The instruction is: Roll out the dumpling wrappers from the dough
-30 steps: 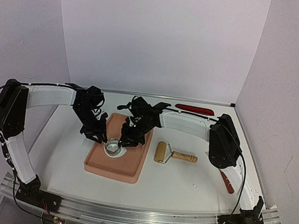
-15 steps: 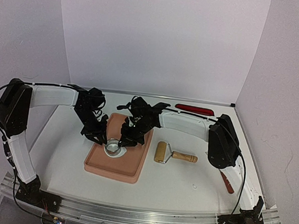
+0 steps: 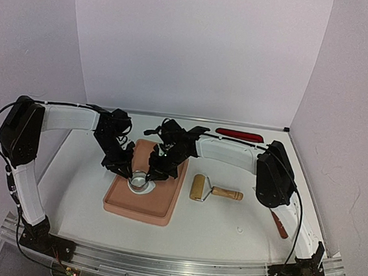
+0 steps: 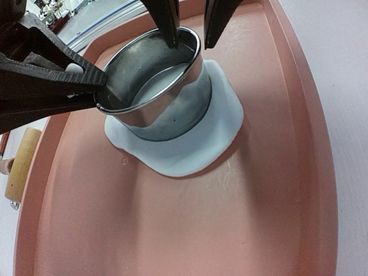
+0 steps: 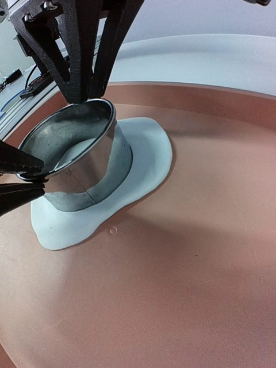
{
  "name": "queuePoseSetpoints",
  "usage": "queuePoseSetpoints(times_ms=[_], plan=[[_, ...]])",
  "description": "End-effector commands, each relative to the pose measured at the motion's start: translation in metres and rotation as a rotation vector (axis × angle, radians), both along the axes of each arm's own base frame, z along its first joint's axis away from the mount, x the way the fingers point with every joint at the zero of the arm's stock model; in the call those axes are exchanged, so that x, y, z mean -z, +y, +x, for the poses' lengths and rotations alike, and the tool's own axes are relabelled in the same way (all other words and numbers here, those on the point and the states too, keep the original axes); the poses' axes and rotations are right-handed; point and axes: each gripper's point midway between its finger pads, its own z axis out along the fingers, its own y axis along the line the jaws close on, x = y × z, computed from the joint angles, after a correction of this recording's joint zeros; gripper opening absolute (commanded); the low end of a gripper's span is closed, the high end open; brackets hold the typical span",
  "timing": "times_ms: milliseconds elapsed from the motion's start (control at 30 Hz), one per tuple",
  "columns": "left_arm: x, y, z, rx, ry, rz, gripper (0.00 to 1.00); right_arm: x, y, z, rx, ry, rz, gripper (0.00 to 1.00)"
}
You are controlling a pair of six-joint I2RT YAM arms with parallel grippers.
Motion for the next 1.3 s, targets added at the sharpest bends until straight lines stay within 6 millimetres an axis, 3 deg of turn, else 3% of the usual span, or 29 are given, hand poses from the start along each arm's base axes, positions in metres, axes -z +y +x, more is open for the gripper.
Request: queuePoseSetpoints(times_ms=[0,533,967,1267], plan=[[-0.008,-0.008,0.012,0.014,-0.031,-0.030,0.15,0.006,0.003,-0.003,-0.020,0.006,0.002,0.09],[0.006,-0.004,0.005,0.000,0.014,-0.014,0.00,0.022,-0.004,-0.007,-0.034,0.017,-0.031,0.06],[0.022,-0.004,-0.016,-0.025,0.085,0.005,0.00,0.031,-0.002,0.000,-0.037,-0.003,-0.041,0.00],[0.033,-0.018,-0.042,-0.032,0.130,0.029,0.00,0.033,0.000,0.014,-0.032,-0.028,-0.028,0.00]])
